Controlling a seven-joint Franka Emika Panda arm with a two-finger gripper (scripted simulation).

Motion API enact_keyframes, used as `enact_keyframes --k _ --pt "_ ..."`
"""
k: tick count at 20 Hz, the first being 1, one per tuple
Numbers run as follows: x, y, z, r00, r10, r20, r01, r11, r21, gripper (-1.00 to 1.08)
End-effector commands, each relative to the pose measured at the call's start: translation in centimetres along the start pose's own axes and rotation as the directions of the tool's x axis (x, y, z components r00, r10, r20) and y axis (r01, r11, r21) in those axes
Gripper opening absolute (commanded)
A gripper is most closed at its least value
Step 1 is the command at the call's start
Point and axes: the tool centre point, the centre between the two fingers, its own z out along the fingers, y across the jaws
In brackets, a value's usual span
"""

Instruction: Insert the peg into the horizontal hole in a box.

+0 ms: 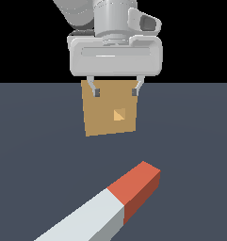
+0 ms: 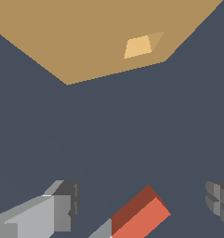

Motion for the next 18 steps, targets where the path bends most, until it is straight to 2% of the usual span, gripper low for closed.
enact_keyframes --k 1,7,12,15,18 --pt "0.0 0.0 0.0 1.000 0.000 0.000 0.000 1.000 0.000 1.00" --pt "-1.1 0.2 0.6 0.999 0.046 0.000 -0.046 0.999 0.000 1.00" --pt "-3.9 0.6 1.9 0.987 0.159 0.001 -0.159 0.987 0.002 1.00" --pt "-6.5 0.6 3.2 0.966 0.259 0.002 -0.259 0.966 0.003 1.00" --pt "-9.8 0.2 4.8 0.924 0.383 0.002 -0.383 0.924 0.004 1.00"
